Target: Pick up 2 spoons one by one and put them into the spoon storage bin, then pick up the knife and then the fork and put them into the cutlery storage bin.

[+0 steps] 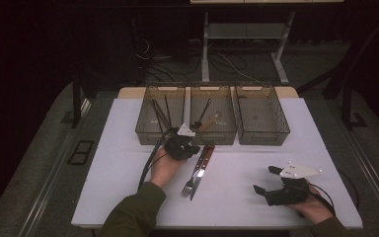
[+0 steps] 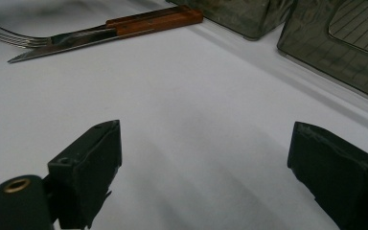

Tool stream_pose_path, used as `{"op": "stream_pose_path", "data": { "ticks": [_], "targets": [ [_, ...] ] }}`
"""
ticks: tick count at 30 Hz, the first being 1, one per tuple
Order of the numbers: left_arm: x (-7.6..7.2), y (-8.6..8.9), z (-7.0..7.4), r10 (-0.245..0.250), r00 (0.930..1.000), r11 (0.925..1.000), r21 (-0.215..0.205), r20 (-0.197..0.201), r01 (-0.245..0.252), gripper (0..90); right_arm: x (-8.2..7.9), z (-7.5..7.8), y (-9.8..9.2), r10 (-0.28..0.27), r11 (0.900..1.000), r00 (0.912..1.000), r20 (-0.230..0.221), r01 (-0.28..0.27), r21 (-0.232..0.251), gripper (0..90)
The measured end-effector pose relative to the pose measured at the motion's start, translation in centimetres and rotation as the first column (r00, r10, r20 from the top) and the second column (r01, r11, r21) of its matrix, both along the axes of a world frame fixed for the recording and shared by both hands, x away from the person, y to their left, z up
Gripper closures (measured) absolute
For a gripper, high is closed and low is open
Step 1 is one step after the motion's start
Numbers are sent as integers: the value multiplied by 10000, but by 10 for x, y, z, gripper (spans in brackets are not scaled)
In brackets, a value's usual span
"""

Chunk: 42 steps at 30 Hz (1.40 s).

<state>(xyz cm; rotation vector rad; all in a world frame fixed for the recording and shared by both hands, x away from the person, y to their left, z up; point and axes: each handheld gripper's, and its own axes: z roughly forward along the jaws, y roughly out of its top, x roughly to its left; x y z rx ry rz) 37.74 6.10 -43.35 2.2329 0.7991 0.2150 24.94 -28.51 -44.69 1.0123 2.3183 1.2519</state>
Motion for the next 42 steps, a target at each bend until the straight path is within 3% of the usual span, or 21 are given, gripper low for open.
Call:
{"op": "stream_pose_path", "data": {
  "ticks": [10, 17, 33, 42],
  "targets": [
    [5, -7, -10, 84, 9999, 9998, 185, -93, -82, 893, 0, 0, -1, -10, 10000, 10000, -7, 10, 23, 117],
    [5, -13, -13, 81, 9995, 10000, 51, -308, -80, 893, 1, 0, -1, -8, 10000, 10000, 26, 8, 3, 117],
    [-3, -23, -12, -709, 9968, 9974, 130, -373, 714, 894, 0, 1, -1, -4, 10000, 10000, 48, 4, 83, 117],
    [-6, -27, -13, -1147, 9916, 9934, -166, -605, 1139, 894, 0, 1, 0, 2, 10000, 10000, 16, -2, 56, 117]
  ]
}}
